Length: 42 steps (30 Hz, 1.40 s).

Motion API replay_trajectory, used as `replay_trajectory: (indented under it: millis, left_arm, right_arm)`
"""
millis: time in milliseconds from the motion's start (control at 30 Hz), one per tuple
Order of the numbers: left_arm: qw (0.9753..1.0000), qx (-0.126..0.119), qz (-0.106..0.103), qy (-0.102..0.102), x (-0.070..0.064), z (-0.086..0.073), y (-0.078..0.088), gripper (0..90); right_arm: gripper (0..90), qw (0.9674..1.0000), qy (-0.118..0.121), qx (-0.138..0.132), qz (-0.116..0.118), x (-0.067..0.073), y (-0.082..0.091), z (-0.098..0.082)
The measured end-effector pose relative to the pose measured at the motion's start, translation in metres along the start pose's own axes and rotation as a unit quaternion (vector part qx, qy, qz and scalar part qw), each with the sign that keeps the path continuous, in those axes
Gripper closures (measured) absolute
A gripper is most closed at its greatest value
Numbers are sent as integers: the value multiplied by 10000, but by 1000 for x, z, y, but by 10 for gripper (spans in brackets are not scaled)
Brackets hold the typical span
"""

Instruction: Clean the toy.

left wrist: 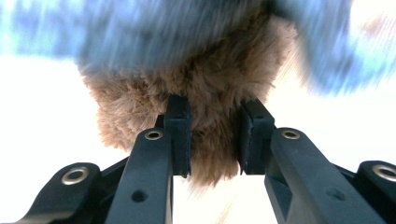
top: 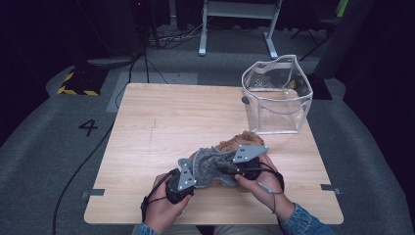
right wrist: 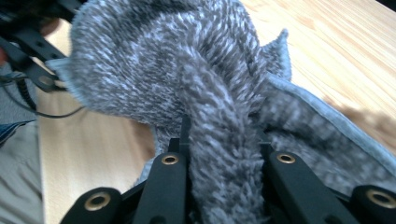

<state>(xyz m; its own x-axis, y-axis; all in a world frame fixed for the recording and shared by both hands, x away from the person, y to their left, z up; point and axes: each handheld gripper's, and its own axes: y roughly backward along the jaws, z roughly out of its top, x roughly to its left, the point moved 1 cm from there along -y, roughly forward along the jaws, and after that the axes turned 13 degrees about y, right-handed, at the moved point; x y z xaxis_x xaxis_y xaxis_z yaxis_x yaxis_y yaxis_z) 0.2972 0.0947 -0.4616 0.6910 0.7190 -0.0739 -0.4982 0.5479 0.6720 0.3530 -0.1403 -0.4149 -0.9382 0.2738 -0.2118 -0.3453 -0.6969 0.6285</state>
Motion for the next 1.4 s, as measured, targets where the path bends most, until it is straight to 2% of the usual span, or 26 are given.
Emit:
replay_trajectory:
  millis: [133,267,333,367,467,633,767,867,967,1067,1100,1133,1200,1233,1267,1333,1400]
  left_arm:
    - [9999,-85,-40,45,0,0,0,701]
    - [9999,-99,-69,13,3,0,1,702]
    - [9998,-148,-98,104,3,-1,1,701]
    - [9998,-154,-102,116,4,-1,1,701]
    - [9997,-163,-109,108,5,-1,1,701]
    - [9996,-176,-148,185,8,-2,2,700]
    - [9994,-189,-150,235,10,-1,2,700]
    - [9992,-204,-167,287,13,-2,3,698]
    - [9989,-243,-163,364,15,-3,4,697]
    - [9990,-264,-76,344,16,-2,7,697]
    - [9990,-257,-21,361,18,-2,10,698]
    - [9990,-275,3,352,19,-2,11,698]
    - [9986,-311,24,426,22,-3,14,697]
    - [9985,-316,18,455,23,-3,15,693]
    - [9980,-364,-3,512,24,-4,15,686]
    - [9977,-440,-8,516,26,-5,15,655]
    - [9975,-465,-26,534,26,-5,16,592]
  right_arm:
    - [771,9999,-161,-59,-11,-10,8,-12]
    - [772,9995,-250,-28,-194,-17,22,-22]
    - [773,9990,-343,5,-294,-23,30,-31]
    - [773,9984,-448,15,-349,-26,35,-38]
    - [773,9973,-558,57,-482,-31,46,-52]
    - [772,9934,-797,326,-764,-40,63,-81]
    - [770,9873,-1003,688,-1023,-49,78,-111]
    - [770,9777,-1235,1019,-1358,-59,94,-139]
    - [766,9699,-1501,1048,-1603,-65,109,-157]
    - [741,9619,-1725,1006,-1869,-70,126,-172]
    - [713,9604,-1764,990,-1914,-70,129,-173]
    - [648,9588,-1782,969,-1987,-71,132,-176]
    - [483,9560,-1858,868,-2098,-71,135,-177]
    - [409,9559,-1845,797,-2140,-71,135,-177]
    - [375,9566,-1822,734,-2154,-71,136,-175]
    - [364,9588,-1714,428,-2226,-69,140,-169]
    - [324,9561,-1631,179,-2426,-67,147,-159]
